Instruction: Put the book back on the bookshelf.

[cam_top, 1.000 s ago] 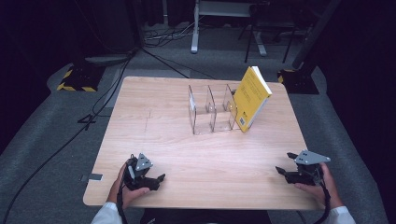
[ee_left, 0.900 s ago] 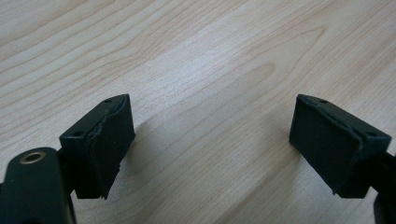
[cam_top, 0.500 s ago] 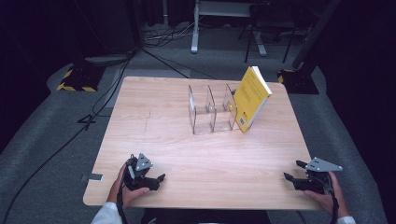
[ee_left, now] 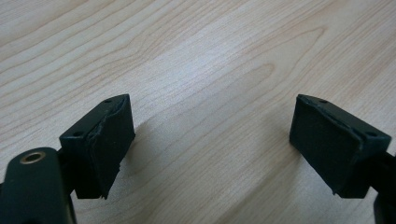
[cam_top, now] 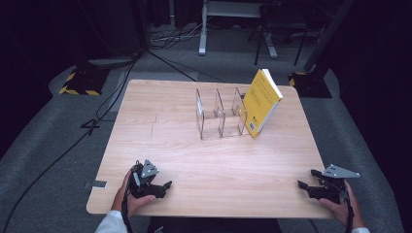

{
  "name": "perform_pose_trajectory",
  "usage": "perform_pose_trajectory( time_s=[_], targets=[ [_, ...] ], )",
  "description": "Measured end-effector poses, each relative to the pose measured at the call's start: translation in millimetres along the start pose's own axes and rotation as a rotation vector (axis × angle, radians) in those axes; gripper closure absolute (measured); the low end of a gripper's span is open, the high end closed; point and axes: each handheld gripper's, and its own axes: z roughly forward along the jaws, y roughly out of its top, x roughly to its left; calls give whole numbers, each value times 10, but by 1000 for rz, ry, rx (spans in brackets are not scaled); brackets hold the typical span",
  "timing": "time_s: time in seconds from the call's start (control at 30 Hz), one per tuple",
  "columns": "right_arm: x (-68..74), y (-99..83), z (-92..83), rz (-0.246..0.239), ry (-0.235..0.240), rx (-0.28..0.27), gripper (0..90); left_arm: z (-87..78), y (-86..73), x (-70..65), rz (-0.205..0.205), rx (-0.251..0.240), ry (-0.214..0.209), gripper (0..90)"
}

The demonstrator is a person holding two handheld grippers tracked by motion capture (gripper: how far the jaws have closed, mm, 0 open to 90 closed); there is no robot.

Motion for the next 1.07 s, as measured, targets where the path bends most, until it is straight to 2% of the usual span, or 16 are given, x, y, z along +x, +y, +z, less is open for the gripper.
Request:
perform_pose_trajectory(
  time_s=[1.07],
  targets=[
    [14, 1, 3, 7, -16, 1, 214, 17, 14, 8, 1, -2, 0, 136]
  ],
)
